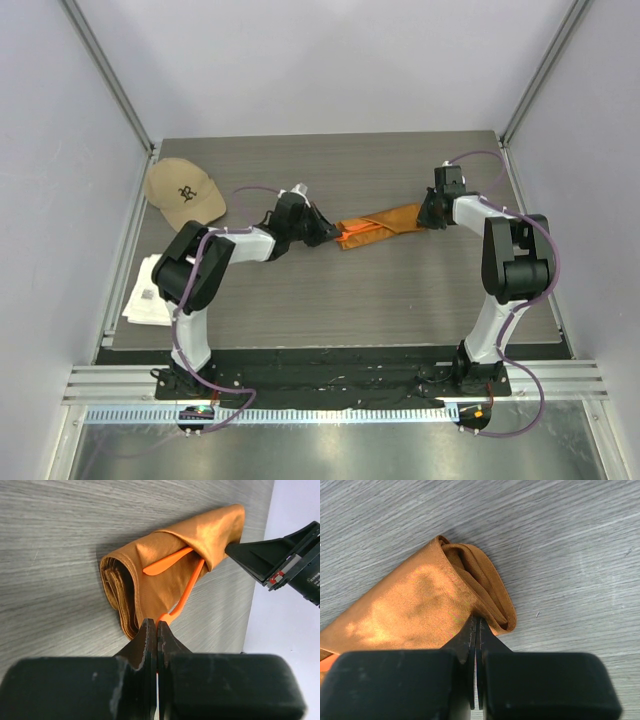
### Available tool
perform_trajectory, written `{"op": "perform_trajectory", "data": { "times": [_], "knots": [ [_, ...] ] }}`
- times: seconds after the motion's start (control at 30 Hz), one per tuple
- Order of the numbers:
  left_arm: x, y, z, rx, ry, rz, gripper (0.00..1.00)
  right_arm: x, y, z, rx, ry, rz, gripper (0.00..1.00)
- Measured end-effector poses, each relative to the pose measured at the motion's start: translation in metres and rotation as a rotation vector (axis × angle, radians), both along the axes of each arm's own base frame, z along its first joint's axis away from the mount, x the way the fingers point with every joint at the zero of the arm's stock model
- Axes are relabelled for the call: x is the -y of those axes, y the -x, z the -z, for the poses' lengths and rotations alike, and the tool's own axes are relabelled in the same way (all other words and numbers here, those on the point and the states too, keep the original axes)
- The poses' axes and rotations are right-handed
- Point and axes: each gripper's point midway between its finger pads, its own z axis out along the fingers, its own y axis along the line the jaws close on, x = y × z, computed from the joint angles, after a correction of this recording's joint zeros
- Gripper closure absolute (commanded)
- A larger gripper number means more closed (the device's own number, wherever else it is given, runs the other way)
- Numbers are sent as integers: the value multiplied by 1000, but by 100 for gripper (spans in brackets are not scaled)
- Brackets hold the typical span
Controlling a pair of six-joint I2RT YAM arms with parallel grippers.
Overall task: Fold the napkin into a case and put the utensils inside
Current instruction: Insert the fork into the folded napkin.
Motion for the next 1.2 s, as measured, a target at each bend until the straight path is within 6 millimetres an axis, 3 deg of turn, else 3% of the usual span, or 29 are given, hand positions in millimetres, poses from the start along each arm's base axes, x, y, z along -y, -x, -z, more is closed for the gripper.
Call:
{"op": "perform_trajectory", "data": {
  "times": [0.5, 0.87, 1.2],
  "knots": [
    [19, 3, 11, 39, 15, 9, 100, 0, 0, 0, 0, 0, 0, 99],
    [32, -16, -1, 79, 26, -3, 100, 0, 0, 0, -1, 0, 0, 99],
    [43, -21, 10, 68, 20, 8, 100, 0, 0, 0, 0, 0, -1, 99]
  ]
}}
